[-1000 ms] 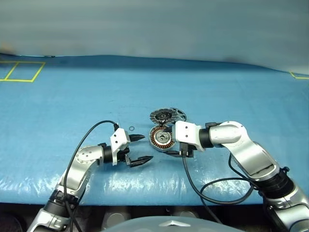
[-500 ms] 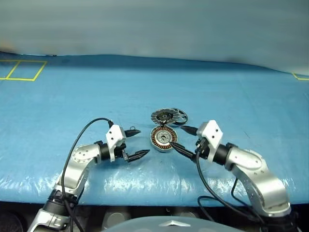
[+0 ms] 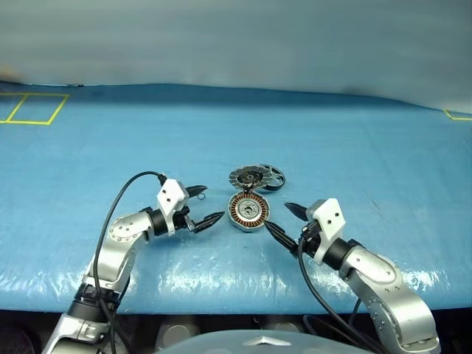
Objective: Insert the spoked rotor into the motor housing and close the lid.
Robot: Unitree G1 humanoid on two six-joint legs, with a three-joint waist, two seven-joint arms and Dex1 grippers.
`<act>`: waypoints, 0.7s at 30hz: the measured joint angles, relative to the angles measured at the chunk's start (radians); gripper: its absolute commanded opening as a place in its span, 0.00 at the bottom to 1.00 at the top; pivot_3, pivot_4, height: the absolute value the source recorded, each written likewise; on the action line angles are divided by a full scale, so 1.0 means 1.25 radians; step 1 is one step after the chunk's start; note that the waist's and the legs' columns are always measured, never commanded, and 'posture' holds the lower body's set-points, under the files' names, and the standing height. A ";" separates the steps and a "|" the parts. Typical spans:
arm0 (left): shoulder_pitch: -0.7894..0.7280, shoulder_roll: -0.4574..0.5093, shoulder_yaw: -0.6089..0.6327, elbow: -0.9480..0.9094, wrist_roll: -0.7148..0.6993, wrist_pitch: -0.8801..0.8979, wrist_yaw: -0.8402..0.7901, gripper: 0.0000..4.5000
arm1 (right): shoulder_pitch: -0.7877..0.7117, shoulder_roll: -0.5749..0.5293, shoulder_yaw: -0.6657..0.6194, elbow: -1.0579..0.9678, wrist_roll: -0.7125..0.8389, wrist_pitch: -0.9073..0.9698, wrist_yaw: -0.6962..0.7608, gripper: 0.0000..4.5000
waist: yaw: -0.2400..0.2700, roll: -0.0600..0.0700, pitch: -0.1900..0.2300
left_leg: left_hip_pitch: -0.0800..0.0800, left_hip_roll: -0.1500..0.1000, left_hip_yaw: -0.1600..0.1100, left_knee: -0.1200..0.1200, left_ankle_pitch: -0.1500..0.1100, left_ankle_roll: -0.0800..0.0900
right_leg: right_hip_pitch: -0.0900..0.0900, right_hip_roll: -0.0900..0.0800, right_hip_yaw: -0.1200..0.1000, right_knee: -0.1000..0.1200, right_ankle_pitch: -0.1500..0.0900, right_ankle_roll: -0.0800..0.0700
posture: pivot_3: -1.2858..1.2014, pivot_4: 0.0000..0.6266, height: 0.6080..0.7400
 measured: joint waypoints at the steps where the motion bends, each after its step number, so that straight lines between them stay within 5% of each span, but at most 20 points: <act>1: -0.005 -0.001 0.001 0.000 0.004 0.001 0.012 1.00 | 0.000 -0.001 0.001 0.000 0.000 -0.002 -0.004 0.84 | -0.001 0.000 0.000 | 0.000 0.000 0.000 0.000 0.000 0.000 | 0.000 0.000 0.000 0.000 0.000 0.000 | 0.52 0.24 1.00; 21: -0.025 -0.046 -0.014 0.146 0.131 0.002 0.133 1.00 | -0.030 -0.034 0.038 0.011 -0.032 -0.003 -0.025 0.84 | 0.001 -0.001 0.000 | 0.000 0.000 0.000 0.000 0.000 0.000 | 0.000 0.000 0.000 -0.001 0.000 0.000 | 0.52 0.24 1.00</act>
